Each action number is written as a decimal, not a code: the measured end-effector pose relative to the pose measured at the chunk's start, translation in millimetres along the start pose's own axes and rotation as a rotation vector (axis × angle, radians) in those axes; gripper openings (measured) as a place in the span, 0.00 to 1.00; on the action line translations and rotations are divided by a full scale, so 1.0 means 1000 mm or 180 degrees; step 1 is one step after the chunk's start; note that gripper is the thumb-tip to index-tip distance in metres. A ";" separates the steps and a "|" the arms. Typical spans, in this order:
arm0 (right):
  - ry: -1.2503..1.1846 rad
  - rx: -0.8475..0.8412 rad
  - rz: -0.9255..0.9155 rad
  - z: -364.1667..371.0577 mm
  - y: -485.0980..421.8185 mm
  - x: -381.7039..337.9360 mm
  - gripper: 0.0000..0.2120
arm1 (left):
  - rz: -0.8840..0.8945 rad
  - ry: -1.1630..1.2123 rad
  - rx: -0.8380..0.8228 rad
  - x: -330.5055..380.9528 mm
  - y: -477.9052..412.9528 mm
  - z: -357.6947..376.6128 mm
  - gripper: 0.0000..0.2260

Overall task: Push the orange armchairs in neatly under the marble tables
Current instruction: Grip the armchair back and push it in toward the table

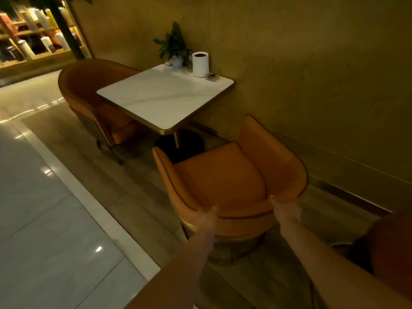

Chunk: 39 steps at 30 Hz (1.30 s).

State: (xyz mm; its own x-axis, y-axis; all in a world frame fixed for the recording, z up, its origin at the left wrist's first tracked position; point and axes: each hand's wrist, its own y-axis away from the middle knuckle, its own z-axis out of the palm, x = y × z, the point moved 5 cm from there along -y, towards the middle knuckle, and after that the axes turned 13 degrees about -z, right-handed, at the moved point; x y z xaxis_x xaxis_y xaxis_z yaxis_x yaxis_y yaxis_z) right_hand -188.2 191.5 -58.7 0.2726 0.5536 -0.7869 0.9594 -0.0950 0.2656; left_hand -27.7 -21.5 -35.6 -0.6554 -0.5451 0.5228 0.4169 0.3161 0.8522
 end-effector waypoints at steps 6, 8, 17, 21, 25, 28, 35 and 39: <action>-0.0017 -0.0258 0.0116 -0.008 -0.043 0.006 0.36 | -0.0259 0.0135 0.0300 -0.001 -0.022 0.047 0.31; 0.0144 -0.0249 0.0165 -0.015 -0.054 0.006 0.36 | -0.0259 0.0020 0.0434 0.000 -0.032 0.059 0.31; 0.0582 -0.0546 0.0091 -0.011 -0.080 0.014 0.45 | 0.0090 -0.1769 0.1516 0.008 -0.046 0.080 0.33; 0.0829 -0.0682 -0.0039 0.003 -0.080 0.018 0.52 | 0.0141 -0.2396 0.1482 -0.005 -0.067 0.090 0.33; 0.1119 -0.0614 -0.0237 0.009 -0.076 0.018 0.53 | 0.0225 -0.2957 0.1603 -0.019 -0.089 0.103 0.29; 0.1294 -0.0542 -0.0384 0.012 -0.075 0.016 0.53 | 0.0237 -0.2910 0.1785 -0.019 -0.088 0.107 0.28; 0.1323 -0.0402 -0.0555 0.013 -0.072 0.014 0.51 | 0.0854 -0.3729 0.2129 -0.010 -0.081 0.114 0.26; 0.1324 -0.0333 -0.0614 0.013 -0.072 0.016 0.51 | 0.0999 -0.3956 0.1984 -0.007 -0.087 0.111 0.25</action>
State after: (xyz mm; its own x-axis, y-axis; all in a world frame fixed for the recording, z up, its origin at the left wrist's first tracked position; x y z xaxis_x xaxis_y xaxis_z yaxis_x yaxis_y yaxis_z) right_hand -251.8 196.6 -97.8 0.0174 0.8395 -0.5431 0.9714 0.1144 0.2080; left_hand -129.5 41.1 -111.6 -0.8424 0.5316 0.0883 0.5189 0.7562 0.3986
